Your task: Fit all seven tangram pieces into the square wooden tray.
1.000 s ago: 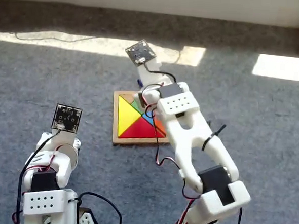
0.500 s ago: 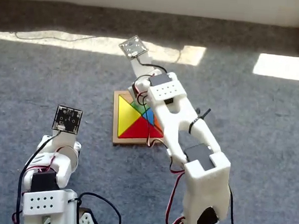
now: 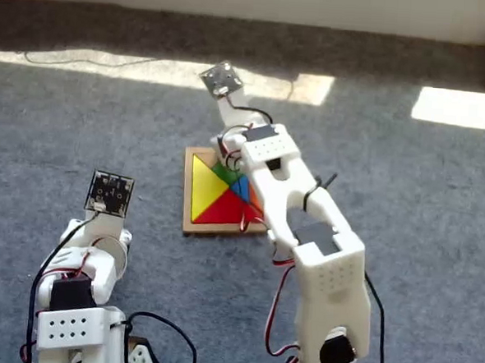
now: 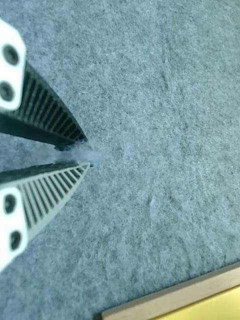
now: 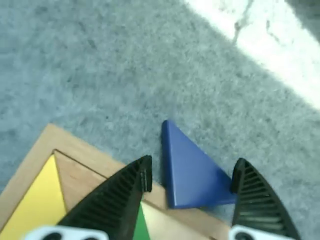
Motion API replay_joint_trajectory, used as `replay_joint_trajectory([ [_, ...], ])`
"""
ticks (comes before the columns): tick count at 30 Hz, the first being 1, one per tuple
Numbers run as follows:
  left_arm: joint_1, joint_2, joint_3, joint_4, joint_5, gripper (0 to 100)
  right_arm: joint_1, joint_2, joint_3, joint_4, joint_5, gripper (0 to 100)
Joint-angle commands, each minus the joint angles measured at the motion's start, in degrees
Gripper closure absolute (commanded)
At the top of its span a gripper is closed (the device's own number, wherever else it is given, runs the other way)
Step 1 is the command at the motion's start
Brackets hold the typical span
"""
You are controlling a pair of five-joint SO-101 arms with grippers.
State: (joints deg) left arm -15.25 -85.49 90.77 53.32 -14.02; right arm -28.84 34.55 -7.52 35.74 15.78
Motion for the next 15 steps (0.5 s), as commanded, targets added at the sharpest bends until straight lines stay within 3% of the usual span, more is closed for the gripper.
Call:
replay_joint_trajectory([
  [1, -0.7, -0.8, -0.6, 0.2, 0.1, 95, 2.0, 1.1, -2.6, -1.0, 0.4, 74.5],
  [7, -0.7, -0.8, -0.5, 0.2, 0.1, 95, 2.3, 2.0, -2.6, -0.8, 0.4, 75.1],
  [15, -0.7, -0.8, -0.5, 0.2, 0.1, 95, 2.4, 2.0, -2.4, -0.7, 3.2, 92.3],
])
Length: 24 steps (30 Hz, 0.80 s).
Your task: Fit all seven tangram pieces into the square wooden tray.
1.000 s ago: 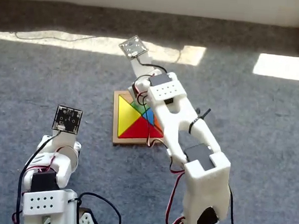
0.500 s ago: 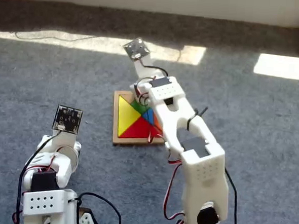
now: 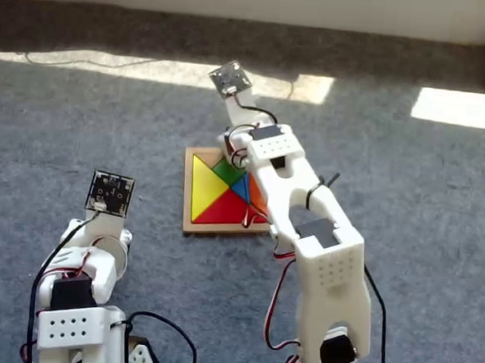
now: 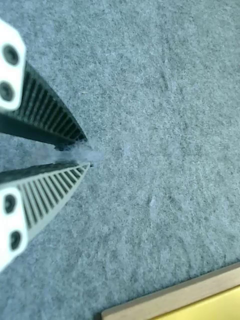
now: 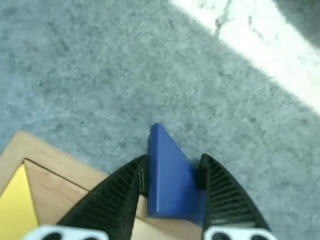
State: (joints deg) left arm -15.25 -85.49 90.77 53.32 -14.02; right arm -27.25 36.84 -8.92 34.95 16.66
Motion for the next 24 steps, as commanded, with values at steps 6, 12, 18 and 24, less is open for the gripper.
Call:
replay_joint_trajectory([
  [6, -0.7, -0.8, -0.5, 0.2, 0.1, 95, 0.8, -0.9, -1.6, 4.7, 3.8, 97.3],
  [12, -0.7, -0.8, -0.5, 0.2, 0.1, 95, 1.8, -2.2, -8.4, 13.1, 3.9, 99.0],
  [18, -0.7, -0.8, -0.4, 0.2, 0.1, 95, 3.0, -2.2, -15.3, 19.9, 3.9, 99.1],
  [24, -0.7, -0.8, -0.4, 0.2, 0.1, 95, 3.1, -2.2, -23.3, 28.2, 4.0, 99.1],
])
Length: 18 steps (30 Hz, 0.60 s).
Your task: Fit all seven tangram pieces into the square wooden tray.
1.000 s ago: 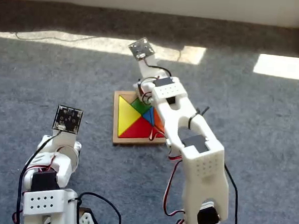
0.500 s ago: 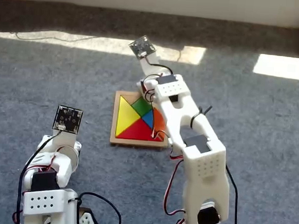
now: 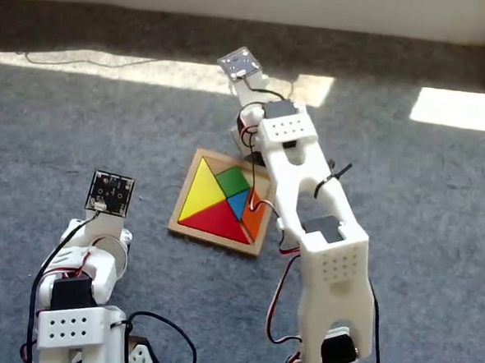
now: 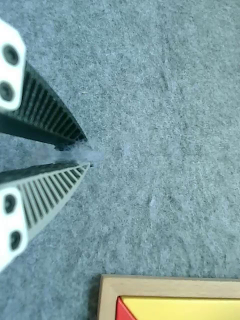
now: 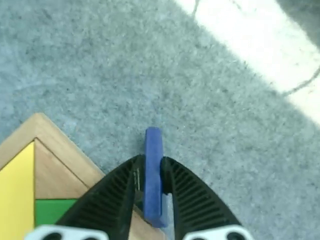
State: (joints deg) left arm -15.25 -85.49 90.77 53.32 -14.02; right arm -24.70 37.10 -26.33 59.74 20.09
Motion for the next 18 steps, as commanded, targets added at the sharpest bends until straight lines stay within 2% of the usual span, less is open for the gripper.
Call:
replay_joint_trajectory([
  [1, -0.7, -0.8, -0.4, 0.2, 0.1, 95, 0.7, -2.5, -7.1, 4.5, 0.5, 99.1],
  [6, -0.7, -0.8, -0.4, 0.1, 0.1, 95, 1.6, -2.5, -12.0, 10.2, 0.5, 99.1],
  [12, -0.7, -0.8, -0.4, 0.1, 0.1, 95, 1.3, -2.3, -23.3, 23.6, 0.5, 99.1],
  [18, -0.7, -0.8, -0.4, 0.1, 0.1, 95, -2.6, -2.2, -29.8, 33.6, 0.4, 99.1],
])
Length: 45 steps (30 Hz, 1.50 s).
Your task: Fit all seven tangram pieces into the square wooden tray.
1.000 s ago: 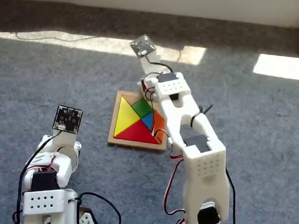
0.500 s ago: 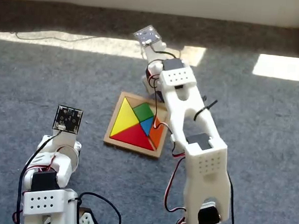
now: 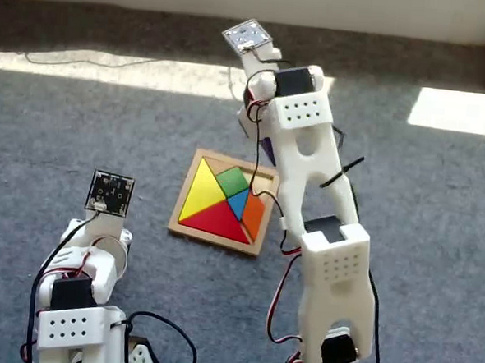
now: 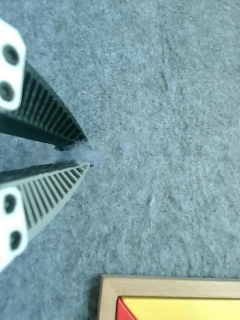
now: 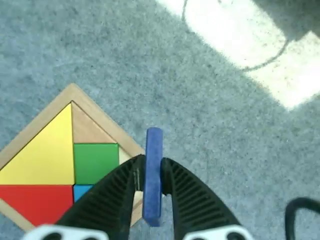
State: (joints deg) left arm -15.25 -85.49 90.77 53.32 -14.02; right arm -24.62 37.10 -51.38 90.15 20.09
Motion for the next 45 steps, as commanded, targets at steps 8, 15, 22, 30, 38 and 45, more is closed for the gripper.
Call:
replay_joint_trajectory([
  [8, -0.7, -0.8, -0.4, 0.1, 0.1, 95, -3.4, 0.1, 1.2, 5.1, 0.3, 99.1],
  [15, -0.7, -0.8, -0.4, 0.1, 0.1, 95, -3.2, 5.4, 4.4, 2.6, 0.4, 99.1],
  [22, -0.7, -0.8, -0.4, 0.1, 0.1, 95, -3.2, 6.2, 4.8, 2.4, 0.1, 98.6],
  [30, -0.7, -0.8, -0.4, 0.1, 0.1, 95, -3.1, 7.5, 4.5, 2.7, 0.0, 80.7],
  [38, -0.7, -0.8, -0.4, 0.1, 0.1, 95, -3.1, 6.7, 1.5, 7.6, 0.0, 78.6],
  [45, -0.7, -0.8, -0.4, 0.0, 0.1, 95, 0.7, 5.8, -1.5, 10.4, 0.4, 89.9],
])
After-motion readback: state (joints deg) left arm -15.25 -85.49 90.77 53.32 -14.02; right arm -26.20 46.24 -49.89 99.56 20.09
